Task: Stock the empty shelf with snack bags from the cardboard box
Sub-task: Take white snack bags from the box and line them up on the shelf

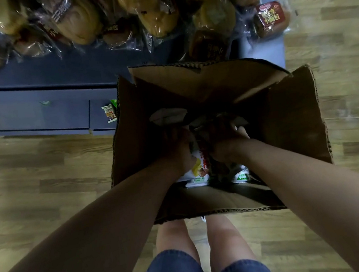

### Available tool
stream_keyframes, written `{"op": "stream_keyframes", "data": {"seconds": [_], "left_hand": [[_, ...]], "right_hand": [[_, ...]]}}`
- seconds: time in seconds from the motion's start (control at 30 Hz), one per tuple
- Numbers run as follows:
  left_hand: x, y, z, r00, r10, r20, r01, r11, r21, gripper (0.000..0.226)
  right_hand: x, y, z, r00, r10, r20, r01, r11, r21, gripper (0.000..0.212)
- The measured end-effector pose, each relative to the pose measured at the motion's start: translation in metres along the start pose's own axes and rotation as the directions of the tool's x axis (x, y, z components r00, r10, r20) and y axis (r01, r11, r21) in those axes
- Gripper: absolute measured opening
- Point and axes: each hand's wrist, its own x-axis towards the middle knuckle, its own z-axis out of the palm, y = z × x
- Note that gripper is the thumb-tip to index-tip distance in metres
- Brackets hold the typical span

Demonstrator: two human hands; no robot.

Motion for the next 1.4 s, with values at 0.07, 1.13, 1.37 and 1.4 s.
{"op": "stream_keyframes", "data": {"seconds": [0.07,1.13,1.37,1.4], "left_hand": [[-0.001,0.001,0.001,1.000,-0.008,-0.009,0.008,1.000,-0.010,0.084],[-0.050,0.037,-0.084,0.991,-0.013,-0.134,-0.013,0.981,-0.192,0.045],[-0.094,0.052,-0.129,0.952,-0.015,-0.305,-0.033,0.988,-0.152,0.056],[-0.101,0.051,-0.134,0.940,-0.007,-0.340,-0.042,0.990,-0.136,0.056]], "right_hand": [[0.001,0.001,-0.004,1.000,0.013,-0.029,-0.013,1.000,-0.003,0.057],[-0.043,0.013,-0.049,0.942,0.306,-0.135,-0.134,0.715,0.686,0.062],[-0.095,0.001,-0.080,0.890,0.323,-0.321,0.044,0.641,0.766,0.060],[-0.104,0.000,-0.085,0.878,0.330,-0.347,0.062,0.640,0.766,0.062]]}}
